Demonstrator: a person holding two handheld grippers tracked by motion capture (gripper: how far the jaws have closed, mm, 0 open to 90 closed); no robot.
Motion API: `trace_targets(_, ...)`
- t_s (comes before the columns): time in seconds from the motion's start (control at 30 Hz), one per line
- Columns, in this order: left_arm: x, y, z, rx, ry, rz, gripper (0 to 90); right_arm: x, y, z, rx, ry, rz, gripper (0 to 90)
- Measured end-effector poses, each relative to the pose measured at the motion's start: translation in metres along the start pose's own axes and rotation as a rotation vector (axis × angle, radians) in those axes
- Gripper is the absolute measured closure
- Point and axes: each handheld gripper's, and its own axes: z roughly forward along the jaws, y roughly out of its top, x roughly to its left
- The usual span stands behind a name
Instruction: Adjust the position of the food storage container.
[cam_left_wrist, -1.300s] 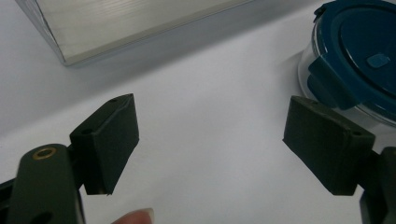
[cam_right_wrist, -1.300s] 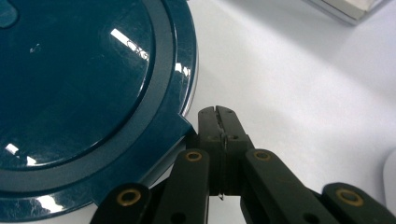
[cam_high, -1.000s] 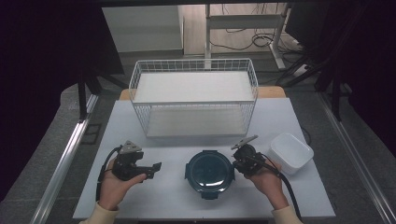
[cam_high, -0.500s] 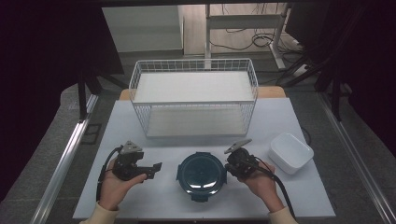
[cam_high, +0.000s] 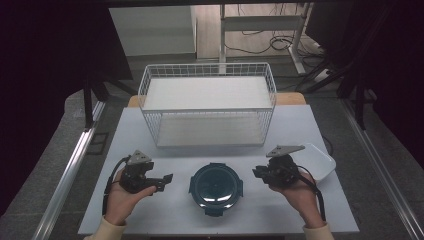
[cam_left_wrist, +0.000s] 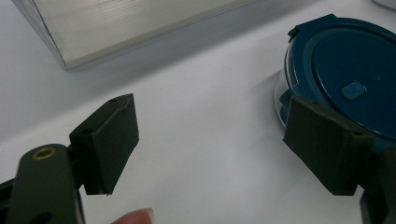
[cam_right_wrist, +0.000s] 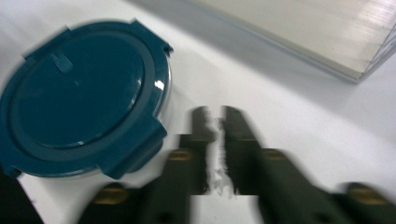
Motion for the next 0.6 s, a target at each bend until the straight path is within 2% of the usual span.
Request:
trace_targets(0.03, 0.001, 0.000, -0.001, -0.003, 0.002, -0.005, 17.9, -0.001, 0.000, 0.000, -0.016, 0.010, 0.009, 50.5)
trace_targets(0.07, 0.002, 0.000, -0.001, -0.004, 0.000, -0.009, 17.9, -0.001, 0.000, 0.000, -0.033, 0.017, 0.021, 44.0)
trace_targets(0.2, 0.006, 0.000, -0.005, -0.012, 0.007, -0.020, 17.9, -0.002, -0.003, -0.001, -0.069, 0.037, 0.053, 30.8)
trace_targets(0.3, 0.003, 0.001, -0.007, -0.017, 0.007, -0.017, 17.9, -0.004, -0.006, -0.002, -0.077, 0.046, 0.065, 27.1)
trace_targets(0.6, -0.003, 0.003, -0.007, -0.021, 0.007, 0.000, 17.9, -0.004, -0.011, -0.006, -0.070, 0.040, 0.054, 26.1)
